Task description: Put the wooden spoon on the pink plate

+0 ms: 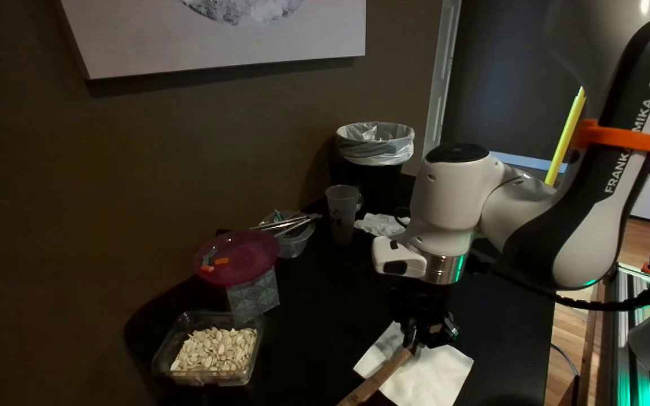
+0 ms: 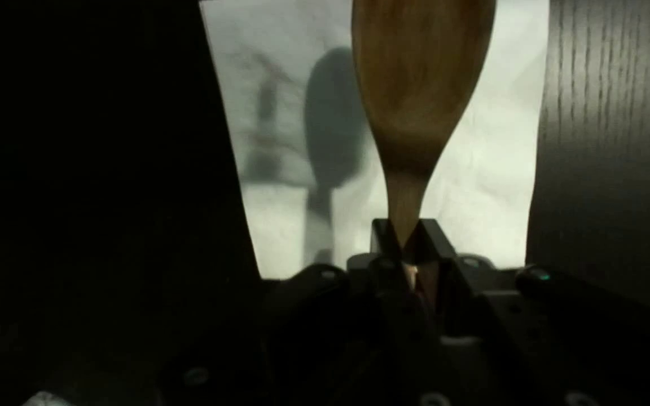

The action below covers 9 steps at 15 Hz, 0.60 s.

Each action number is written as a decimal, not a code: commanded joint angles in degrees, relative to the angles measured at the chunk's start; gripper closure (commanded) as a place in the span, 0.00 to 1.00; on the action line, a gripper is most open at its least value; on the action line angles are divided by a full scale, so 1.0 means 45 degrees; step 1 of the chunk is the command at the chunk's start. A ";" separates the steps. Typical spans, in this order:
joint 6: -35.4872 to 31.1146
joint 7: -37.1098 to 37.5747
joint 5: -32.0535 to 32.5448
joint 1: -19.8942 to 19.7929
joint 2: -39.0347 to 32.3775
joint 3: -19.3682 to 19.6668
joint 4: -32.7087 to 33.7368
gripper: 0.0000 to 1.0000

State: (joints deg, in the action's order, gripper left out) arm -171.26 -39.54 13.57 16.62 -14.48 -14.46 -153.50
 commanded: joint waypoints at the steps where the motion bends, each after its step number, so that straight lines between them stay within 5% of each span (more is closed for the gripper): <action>1: 0.1444 0.0177 -0.1653 -0.0460 0.1174 -0.1429 0.0707 0.96; 5: 0.3231 0.1526 -0.1504 -0.0173 0.2165 -0.1362 0.1774 0.96; 6: 0.2372 0.0946 -0.1645 -0.0247 0.1643 -0.1444 0.1716 0.86; 9: 0.3002 0.1216 -0.1655 -0.0163 0.2063 -0.1349 0.1902 0.86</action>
State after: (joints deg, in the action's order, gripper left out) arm -157.70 -34.29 5.90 15.79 -5.10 -20.63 -145.00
